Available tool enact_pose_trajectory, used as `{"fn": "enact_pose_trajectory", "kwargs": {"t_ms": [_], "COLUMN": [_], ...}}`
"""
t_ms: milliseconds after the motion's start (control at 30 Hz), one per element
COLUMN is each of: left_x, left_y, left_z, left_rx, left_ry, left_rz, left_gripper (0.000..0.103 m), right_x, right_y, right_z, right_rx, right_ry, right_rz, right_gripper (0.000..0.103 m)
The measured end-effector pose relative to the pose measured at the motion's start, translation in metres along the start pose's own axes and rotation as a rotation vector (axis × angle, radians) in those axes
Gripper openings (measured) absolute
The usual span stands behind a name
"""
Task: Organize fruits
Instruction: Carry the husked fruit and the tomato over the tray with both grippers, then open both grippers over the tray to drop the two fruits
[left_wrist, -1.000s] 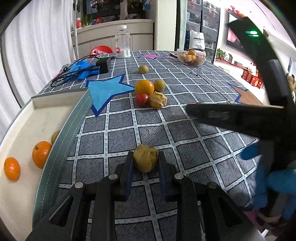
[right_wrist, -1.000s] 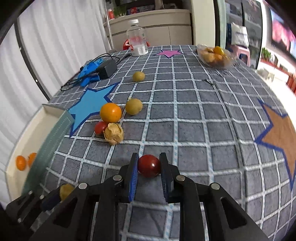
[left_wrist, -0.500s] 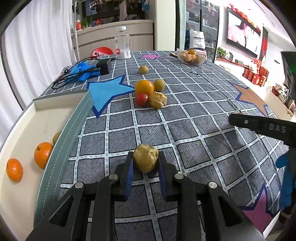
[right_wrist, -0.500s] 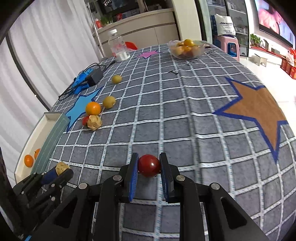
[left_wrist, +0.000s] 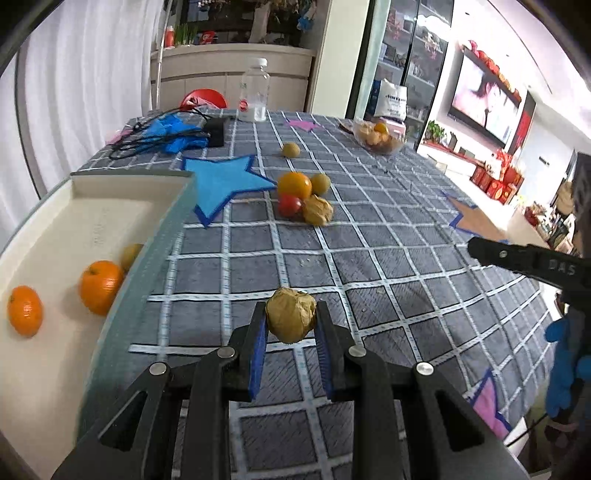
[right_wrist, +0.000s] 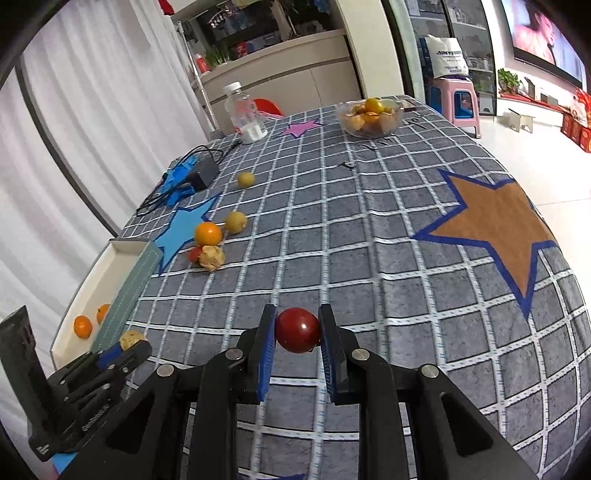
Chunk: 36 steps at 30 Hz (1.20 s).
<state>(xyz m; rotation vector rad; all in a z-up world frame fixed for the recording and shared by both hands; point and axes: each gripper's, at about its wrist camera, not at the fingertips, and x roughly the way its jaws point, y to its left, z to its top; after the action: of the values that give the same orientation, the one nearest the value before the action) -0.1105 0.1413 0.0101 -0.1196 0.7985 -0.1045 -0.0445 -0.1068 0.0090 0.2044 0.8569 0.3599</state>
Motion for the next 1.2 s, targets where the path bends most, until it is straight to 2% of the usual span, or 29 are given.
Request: {"fn": "enact_pose_trajectory", "kwargs": {"t_ms": [67, 233, 367, 467, 667, 833, 967, 1200], "left_x": [-0.014, -0.058, -0.080, -0.080, -0.071, -0.064, -0.060, -0.056], "left_y": [0.007, 0.040, 0.080, 0.110, 0.153, 0.165, 0.168, 0.170], "left_z": [0.003, 0.015, 0.020, 0.016, 0.000, -0.008, -0.011, -0.008], "left_rx": [-0.014, -0.078, -0.124, -0.170, -0.262, -0.275, -0.277, -0.277], "left_ry": [-0.028, -0.141, -0.201, -0.186, -0.143, -0.123, -0.131, -0.146], "left_rz": [0.001, 0.055, 0.155, 0.210, 0.218, 0.247, 0.252, 0.274], "left_gripper": [0.027, 0.027, 0.027, 0.027, 0.027, 0.027, 0.027, 0.029], "right_x": [0.002, 0.015, 0.028, 0.038, 0.066, 0.089, 0.102, 0.121], "right_y": [0.010, 0.043, 0.075, 0.102, 0.168, 0.216, 0.240, 0.248], "right_z": [0.001, 0.002, 0.005, 0.006, 0.007, 0.005, 0.003, 0.004], "right_rx": [-0.011, -0.062, -0.097, -0.136, -0.215, -0.280, -0.328, -0.343], "right_ry": [0.004, 0.026, 0.053, 0.066, 0.127, 0.171, 0.173, 0.187], "right_rz": [0.017, 0.045, 0.093, 0.137, 0.214, 0.244, 0.227, 0.197], "right_gripper": [0.024, 0.024, 0.024, 0.024, 0.024, 0.024, 0.024, 0.024]}}
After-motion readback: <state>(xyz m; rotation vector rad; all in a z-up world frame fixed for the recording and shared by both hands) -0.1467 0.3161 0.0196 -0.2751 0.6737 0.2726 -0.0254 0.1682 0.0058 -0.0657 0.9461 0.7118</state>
